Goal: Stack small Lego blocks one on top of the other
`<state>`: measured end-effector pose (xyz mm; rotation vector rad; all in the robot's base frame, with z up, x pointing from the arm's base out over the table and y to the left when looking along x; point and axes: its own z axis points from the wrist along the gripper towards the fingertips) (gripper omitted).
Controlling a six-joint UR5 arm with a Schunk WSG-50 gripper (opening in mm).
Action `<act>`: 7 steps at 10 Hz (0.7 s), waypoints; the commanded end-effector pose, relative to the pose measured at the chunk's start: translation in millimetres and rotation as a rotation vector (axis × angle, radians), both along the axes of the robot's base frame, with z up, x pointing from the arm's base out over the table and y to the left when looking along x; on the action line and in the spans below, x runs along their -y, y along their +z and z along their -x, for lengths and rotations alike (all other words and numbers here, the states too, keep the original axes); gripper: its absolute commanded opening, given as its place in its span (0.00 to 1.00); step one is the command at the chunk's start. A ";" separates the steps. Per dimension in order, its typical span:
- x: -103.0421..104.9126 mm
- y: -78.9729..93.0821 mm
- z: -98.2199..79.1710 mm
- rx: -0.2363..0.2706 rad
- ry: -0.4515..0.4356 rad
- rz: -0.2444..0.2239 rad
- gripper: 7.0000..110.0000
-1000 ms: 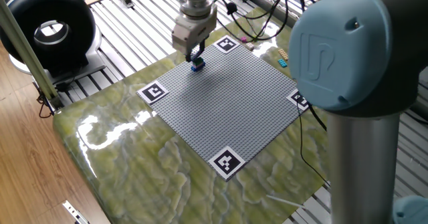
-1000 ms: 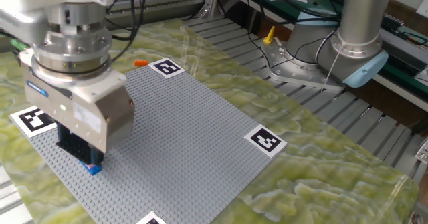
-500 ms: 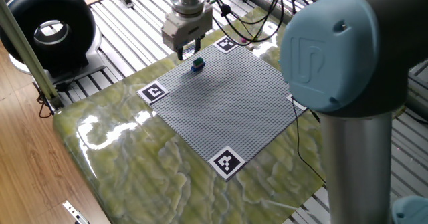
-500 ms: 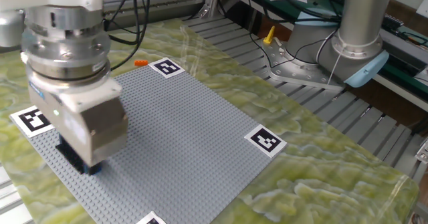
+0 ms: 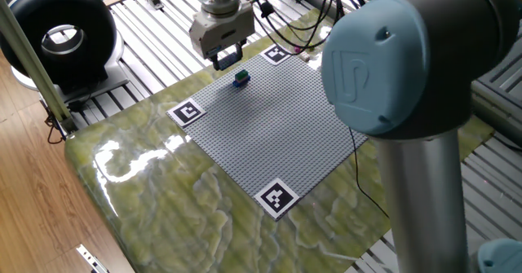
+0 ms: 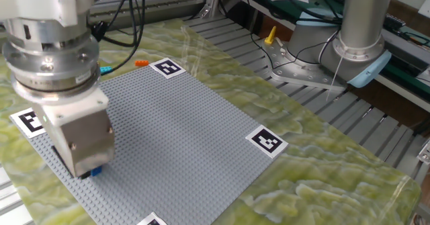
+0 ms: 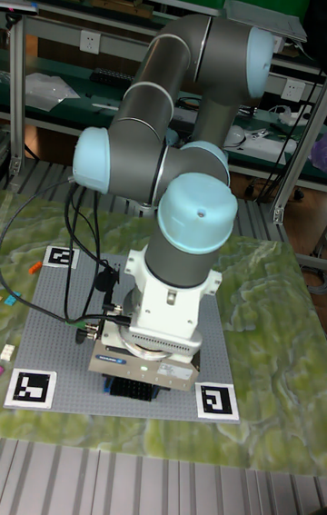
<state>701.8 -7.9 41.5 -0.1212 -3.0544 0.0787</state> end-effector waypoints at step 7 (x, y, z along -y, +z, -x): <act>5.6 -7.9 8.7 0.072 0.012 -0.082 0.00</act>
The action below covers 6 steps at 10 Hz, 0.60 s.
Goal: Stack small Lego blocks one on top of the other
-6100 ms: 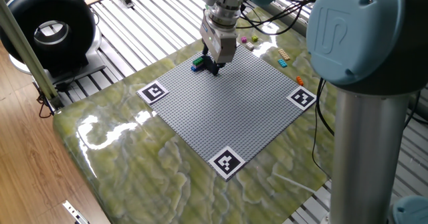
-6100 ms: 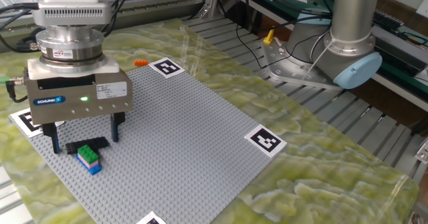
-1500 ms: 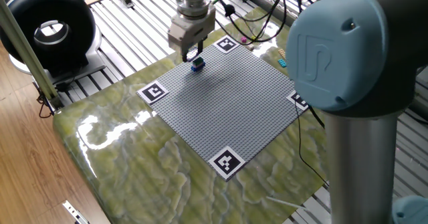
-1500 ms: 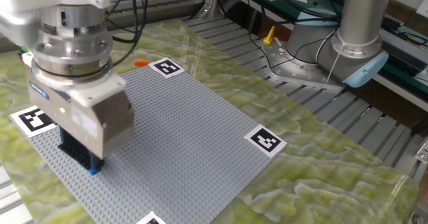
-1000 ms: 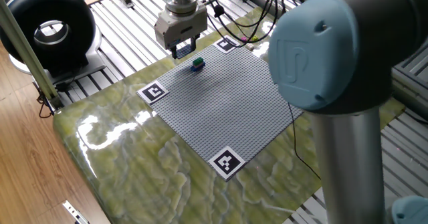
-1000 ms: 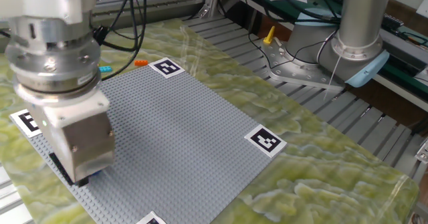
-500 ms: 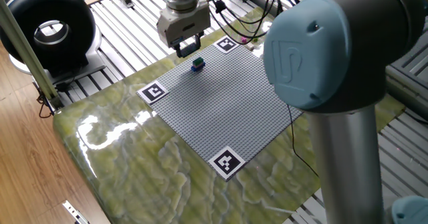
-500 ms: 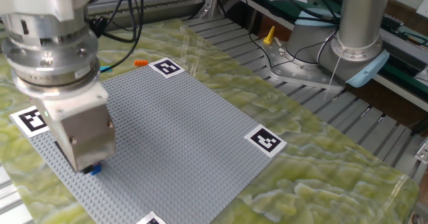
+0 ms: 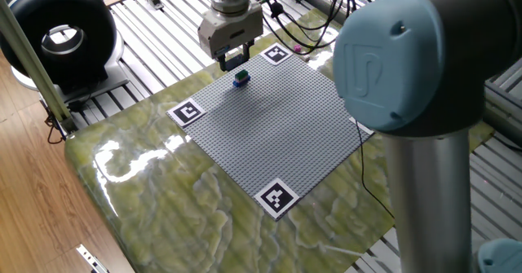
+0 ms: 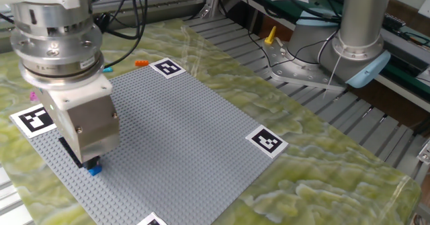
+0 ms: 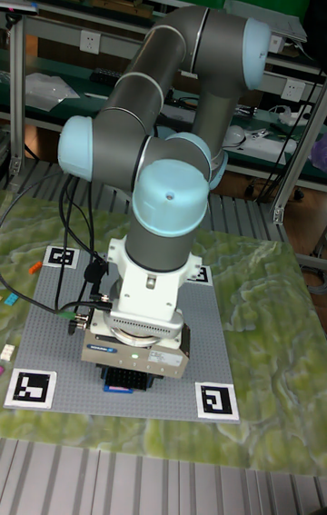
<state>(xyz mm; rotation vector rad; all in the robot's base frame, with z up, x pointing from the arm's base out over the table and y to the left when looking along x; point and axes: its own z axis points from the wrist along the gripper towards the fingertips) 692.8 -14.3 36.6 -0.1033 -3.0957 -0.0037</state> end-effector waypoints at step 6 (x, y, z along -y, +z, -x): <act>-1.3 -10.7 8.1 0.033 -0.012 -0.044 0.00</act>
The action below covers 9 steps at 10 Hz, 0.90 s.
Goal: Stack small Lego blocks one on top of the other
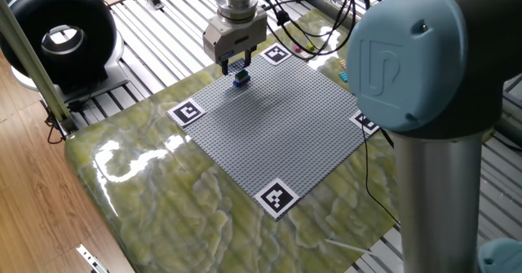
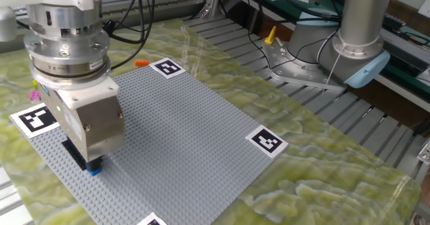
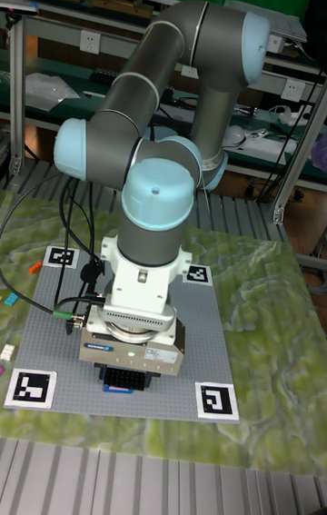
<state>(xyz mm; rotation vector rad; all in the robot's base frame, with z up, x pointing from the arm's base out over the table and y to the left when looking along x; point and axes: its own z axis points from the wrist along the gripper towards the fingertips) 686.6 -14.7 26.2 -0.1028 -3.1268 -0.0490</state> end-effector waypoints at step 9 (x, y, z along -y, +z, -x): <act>1.1 -11.9 8.8 0.011 0.013 -0.003 0.00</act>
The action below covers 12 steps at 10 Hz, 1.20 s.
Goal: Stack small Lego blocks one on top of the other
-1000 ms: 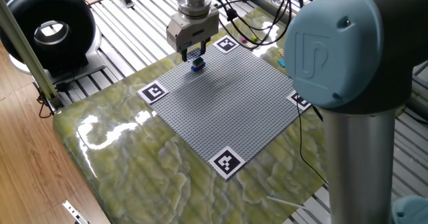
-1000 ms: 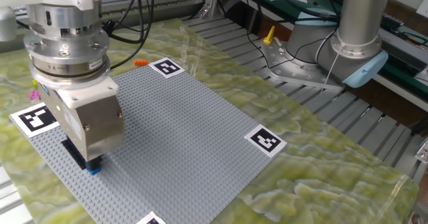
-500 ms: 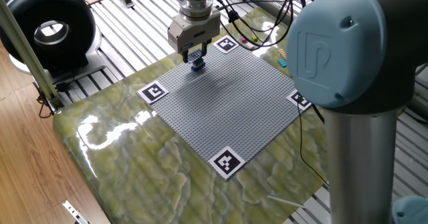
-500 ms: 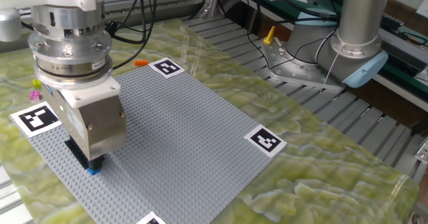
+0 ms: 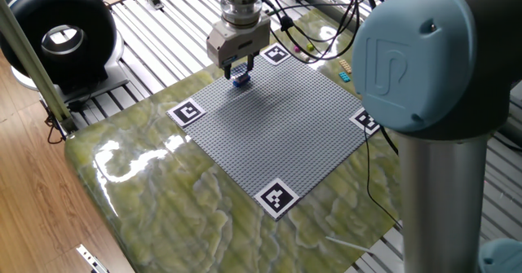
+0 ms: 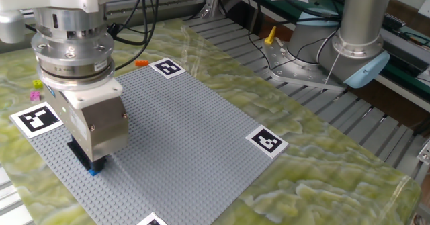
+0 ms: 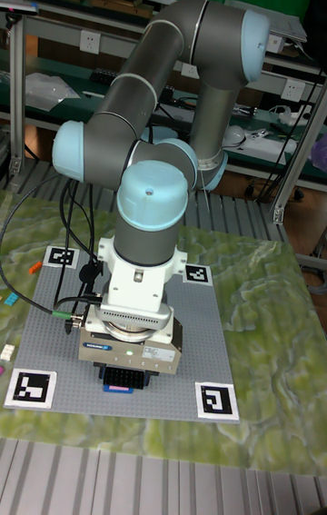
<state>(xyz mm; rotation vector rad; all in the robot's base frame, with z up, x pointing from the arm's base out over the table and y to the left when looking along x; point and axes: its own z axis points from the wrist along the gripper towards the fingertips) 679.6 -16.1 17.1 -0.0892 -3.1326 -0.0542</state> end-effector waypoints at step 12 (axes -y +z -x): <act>3.5 -0.9 -0.1 0.011 0.015 0.006 0.00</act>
